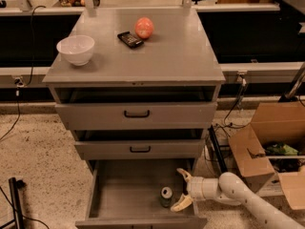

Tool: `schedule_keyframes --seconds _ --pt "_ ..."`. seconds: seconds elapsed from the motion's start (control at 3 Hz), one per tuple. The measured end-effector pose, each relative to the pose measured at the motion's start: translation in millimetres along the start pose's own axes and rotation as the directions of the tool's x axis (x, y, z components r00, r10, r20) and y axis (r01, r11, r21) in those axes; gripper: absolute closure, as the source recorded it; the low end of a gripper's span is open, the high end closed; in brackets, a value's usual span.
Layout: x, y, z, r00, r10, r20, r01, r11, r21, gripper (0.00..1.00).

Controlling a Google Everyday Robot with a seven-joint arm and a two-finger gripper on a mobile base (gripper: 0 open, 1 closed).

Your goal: Pick green can from bottom drawer and place on counter

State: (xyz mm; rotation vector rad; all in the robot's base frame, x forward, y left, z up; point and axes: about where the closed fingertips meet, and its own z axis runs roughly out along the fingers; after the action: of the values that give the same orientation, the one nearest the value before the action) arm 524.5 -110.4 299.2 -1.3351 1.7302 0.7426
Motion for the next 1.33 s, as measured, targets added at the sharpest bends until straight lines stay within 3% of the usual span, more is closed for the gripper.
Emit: schedule_keyframes --seconds 0.33,0.67,1.33 --pt "17 -1 5 0.998 -0.044 0.037 0.044 0.999 0.011 0.0" --pt "35 0 25 0.996 -0.038 0.087 0.042 0.9984 -0.039 0.0" --pt "49 -4 42 0.996 -0.06 0.061 0.06 0.9982 -0.002 0.0"
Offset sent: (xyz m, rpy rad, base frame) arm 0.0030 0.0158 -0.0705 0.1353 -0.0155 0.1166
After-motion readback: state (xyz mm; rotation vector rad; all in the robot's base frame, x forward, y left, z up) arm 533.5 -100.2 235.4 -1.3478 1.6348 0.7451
